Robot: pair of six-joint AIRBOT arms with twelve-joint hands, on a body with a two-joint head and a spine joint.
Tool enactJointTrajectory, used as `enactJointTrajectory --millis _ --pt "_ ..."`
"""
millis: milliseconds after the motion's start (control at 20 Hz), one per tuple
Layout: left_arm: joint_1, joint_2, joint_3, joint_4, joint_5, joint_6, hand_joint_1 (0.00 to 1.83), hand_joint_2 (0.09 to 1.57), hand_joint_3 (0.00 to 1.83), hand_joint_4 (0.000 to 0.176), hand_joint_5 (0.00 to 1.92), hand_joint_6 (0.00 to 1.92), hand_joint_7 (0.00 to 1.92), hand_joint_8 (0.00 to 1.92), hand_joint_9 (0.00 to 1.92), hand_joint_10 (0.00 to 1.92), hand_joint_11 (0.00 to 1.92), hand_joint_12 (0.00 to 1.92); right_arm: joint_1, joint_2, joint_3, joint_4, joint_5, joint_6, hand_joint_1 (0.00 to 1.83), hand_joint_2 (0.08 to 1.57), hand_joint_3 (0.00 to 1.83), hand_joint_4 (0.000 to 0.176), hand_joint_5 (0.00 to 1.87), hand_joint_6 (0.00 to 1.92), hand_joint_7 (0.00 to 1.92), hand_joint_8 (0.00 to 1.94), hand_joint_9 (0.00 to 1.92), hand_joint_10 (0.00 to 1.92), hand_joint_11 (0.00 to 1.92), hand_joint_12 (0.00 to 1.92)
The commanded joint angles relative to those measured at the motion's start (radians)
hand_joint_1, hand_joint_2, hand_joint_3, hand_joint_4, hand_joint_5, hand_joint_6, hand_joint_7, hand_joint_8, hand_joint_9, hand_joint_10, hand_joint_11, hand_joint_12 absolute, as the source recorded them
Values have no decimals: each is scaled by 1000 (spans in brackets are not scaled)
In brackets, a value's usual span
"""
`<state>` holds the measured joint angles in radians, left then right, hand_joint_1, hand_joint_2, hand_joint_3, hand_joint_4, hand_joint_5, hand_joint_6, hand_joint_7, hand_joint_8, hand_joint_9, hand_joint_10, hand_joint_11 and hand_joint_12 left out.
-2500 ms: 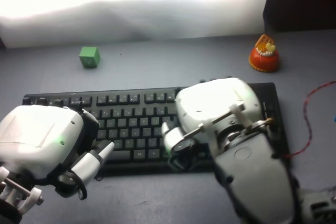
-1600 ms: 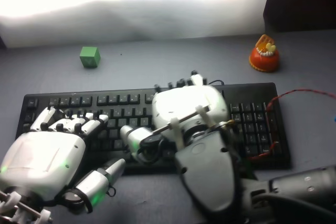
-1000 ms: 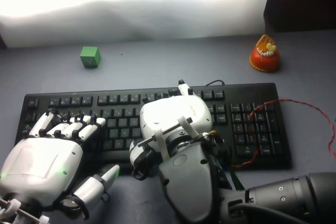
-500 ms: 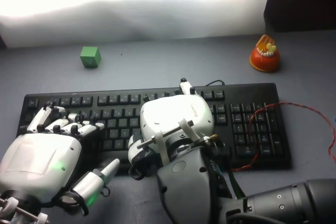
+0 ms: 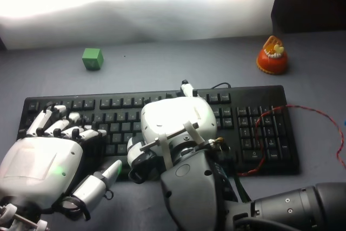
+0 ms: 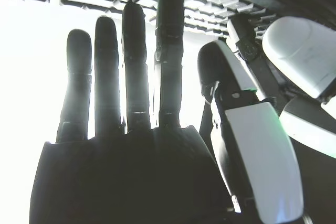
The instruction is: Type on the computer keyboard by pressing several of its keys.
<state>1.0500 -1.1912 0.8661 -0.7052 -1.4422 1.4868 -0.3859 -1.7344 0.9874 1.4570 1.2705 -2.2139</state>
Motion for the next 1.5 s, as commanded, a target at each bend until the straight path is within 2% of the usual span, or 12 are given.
enactJointTrajectory --millis 0,50,100,150,250,300,400,500,550,600,800,1450 --pt "-1 3 3 23 -56 2 254 1331 0 0 501 1 790 17 591 46 0 838 -6 1 2 -40 6 4 416 1403 3 0 792 24 907 45 952 247 37 1496" --pt "-1 3 3 23 -56 2 274 1325 0 4 469 0 759 5 676 54 0 1073 -6 1 2 -40 4 7 412 1408 0 0 764 9 918 19 904 375 136 1566" --pt "-1 3 4 23 -56 2 213 1345 7 0 494 12 609 0 589 12 0 1145 -6 1 3 -40 1 9 412 1408 1 0 838 33 833 3 660 473 119 1636" --pt "-1 3 4 23 -56 2 199 1350 8 0 500 14 576 0 569 2 0 1161 -7 1 4 -40 -1 11 414 1408 1 0 855 35 813 3 566 588 109 1664" --pt "-1 3 4 23 -55 2 150 1368 9 0 802 113 473 0 335 2 0 936 -8 1 4 -40 -2 13 432 1381 0 0 1112 126 706 0 329 419 3 1597" --pt "-2 3 4 23 -55 2 167 1368 3 0 869 103 610 35 348 26 0 592 -8 2 4 -40 -3 14 448 1371 0 0 1129 115 846 29 459 309 0 1214" --pt "-3 3 4 23 -54 2 212 1359 0 0 850 81 711 46 406 41 0 516 -7 2 4 -40 -3 14 430 1379 0 0 1128 106 895 19 544 272 0 1145" --pt "-4 3 4 23 -50 2 291 1329 0 0 675 12 824 20 627 73 0 890 -7 2 4 -40 -4 15 367 1400 7 0 1002 52 964 28 815 372 108 1458" --pt "-4 3 4 23 -50 2 271 1335 1 0 552 0 689 0 699 63 41 1208 -8 2 4 -40 -4 16 345 1417 4 0 836 1 894 1 799 441 316 1483" --pt "-5 3 4 23 -46 2 237 1346 3 0 561 4 618 0 655 35 18 1257 -8 2 4 -40 -4 16 324 1426 3 0 824 1 855 0 747 462 288 1517" --pt "-5 3 4 23 -41 2 241 1352 2 0 577 9 565 6 594 5 0 1242 -8 2 4 -40 -4 18 371 1406 0 0 856 16 803 6 613 549 180 1599" --pt "-49 69 2 33 -29 40 251 1349 0 0 540 3 568 0 545 0 0 1133 36 32 -26 -116 62 17 286 1418 2 0 816 0 830 3 620 535 176 1565"
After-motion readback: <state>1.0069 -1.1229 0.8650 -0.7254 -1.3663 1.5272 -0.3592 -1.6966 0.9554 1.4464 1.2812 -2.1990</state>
